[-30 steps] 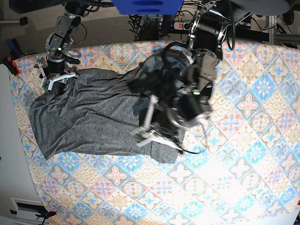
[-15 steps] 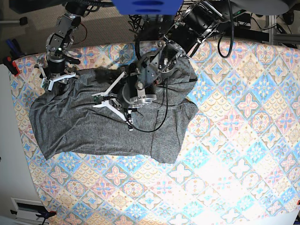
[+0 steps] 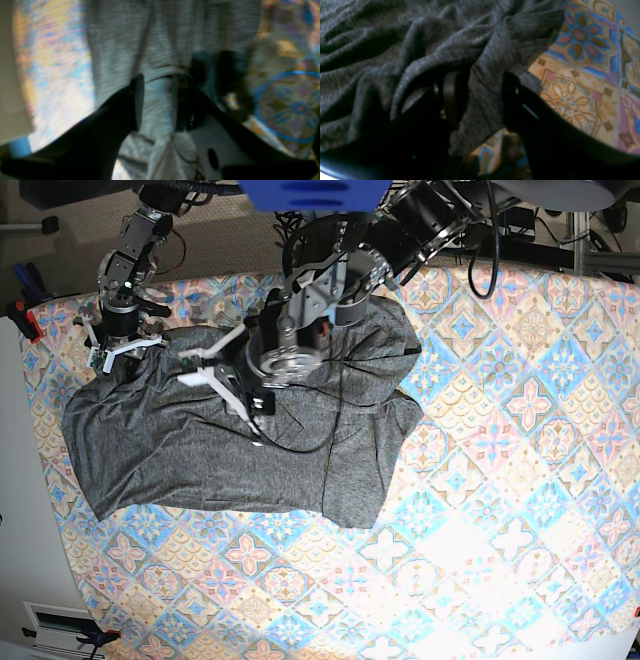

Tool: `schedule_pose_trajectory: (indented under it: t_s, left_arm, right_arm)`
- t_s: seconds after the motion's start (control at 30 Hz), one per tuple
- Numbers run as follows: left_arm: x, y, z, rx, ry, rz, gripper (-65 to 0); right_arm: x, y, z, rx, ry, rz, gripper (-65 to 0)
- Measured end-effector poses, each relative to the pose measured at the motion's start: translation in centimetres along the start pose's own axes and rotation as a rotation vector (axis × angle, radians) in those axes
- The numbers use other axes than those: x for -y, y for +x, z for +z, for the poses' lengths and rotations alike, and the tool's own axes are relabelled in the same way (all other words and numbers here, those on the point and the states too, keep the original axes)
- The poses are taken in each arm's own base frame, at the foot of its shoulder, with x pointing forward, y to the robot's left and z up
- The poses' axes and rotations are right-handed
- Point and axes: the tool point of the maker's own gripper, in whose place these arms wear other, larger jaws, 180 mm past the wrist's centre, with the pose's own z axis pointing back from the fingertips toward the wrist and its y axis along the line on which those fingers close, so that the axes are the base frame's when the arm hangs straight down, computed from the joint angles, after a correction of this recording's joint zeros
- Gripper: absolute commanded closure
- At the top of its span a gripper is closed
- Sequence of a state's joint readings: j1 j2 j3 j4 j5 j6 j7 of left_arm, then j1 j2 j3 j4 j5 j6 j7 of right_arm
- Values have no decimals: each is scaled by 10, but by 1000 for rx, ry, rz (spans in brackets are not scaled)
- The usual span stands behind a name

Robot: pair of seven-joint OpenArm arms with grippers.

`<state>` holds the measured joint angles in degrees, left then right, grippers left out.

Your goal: Layout the t-shirt on the table in an organized manner, then fold the t-shirt properly

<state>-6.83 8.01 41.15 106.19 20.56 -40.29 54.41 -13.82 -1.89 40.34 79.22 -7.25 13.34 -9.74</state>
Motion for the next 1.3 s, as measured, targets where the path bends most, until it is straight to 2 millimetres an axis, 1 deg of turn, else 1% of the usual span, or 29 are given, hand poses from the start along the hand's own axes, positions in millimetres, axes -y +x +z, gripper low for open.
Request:
schedule_pose_trajectory:
  t_s: [0.07, 0.1, 0.17, 0.2, 0.23, 0.27, 0.33, 0.37, 0.4, 0.43, 0.47, 0.5, 0.53, 0.57, 0.6, 0.67, 0.73, 0.8, 0.9, 1.0, 1.03, 1.1, 1.13, 1.3]
  left_arm:
    - [-25, -1, 24, 45, 91, 95, -135]
    - [-37, -12, 36, 38, 140, 149, -127]
    - [-55, -46, 52, -15, 217, 262, -119]
    - [-58, -66, 57, -56, 240, 312, -116]
    - [-61, -85, 60, -102, 260, 348, -117]
    - [-62, -103, 65, -148, 276, 375, -117]
    - [-55, -135, 72, -214, 277, 394, -117]
    - [-50, -150, 77, -247, 276, 407, -117]
    - [-43, -166, 83, -286, 273, 421, -117]
    - [-39, -185, 91, -329, 282, 447, -117]
    - [-35, -202, 99, -372, 292, 471, -118]
    - [-33, -216, 106, -399, 310, 499, -120]
    - [-31, -225, 111, -393, 330, 528, -121]
    - [-30, -232, 116, -381, 349, 553, -121]
    - [-25, -237, 121, -365, 362, 577, -122]
    - [-11, -250, 130, -361, 374, 617, -122]
    - [1, -264, 142, -387, 386, 647, -122]
    - [5, -271, 150, -385, 409, 665, -122]
    - [15, -279, 158, -381, 412, 720, -121]
    - [25, -290, 171, -385, 427, 797, -119]
    - [25, -292, 174, -381, 432, 815, -119]
    - [19, -293, 180, -339, 468, 851, -118]
    - [20, -295, 182, -334, 473, 864, -118]
    - [34, -297, 185, -347, 447, 894, -118]
  right_arm:
    - [0, 1, 1, -3, -1, 8, -245]
    - [1, 2, 3, -11, -2, 19, -244]
    - [2, 9, 7, -25, -4, 56, -242]
    - [2, 15, 10, -14, -6, 68, -241]
    - [2, 27, 12, 16, -10, 77, -241]
    - [3, 44, 14, 63, -15, 86, -241]
    - [1, 81, 19, 161, -18, 110, -244]
    - [-2, 93, 22, 194, -11, 126, -245]
    - [-11, 101, 24, 218, 9, 142, -246]
    - [-23, 101, 26, 221, 43, 156, -249]
    - [-39, 95, 28, 207, 88, 167, -261]
    - [-57, 84, 30, 176, 139, 180, -283]
    - [-74, 71, 35, 146, 189, 191, -313]
    - [-92, 59, 39, 120, 243, 195, -346]
    - [-106, 53, 43, 107, 282, 198, -370]
    - [-130, 47, 50, 102, 349, 216, -377]
    - [-149, 41, 56, 98, 403, 223, -377]
    - [-159, 37, 61, 93, 442, 240, -377]
    - [-168, 38, 63, 100, 483, 279, -377]
    - [-179, 40, 67, 110, 514, 285, -377]
    - [-180, 39, 67, 109, 518, 285, -377]
    - [-182, 36, 69, 102, 524, 281, -377]
    - [-183, 37, 68, 103, 523, 281, -377]
    - [-182, 38, 68, 107, 520, 282, -376]
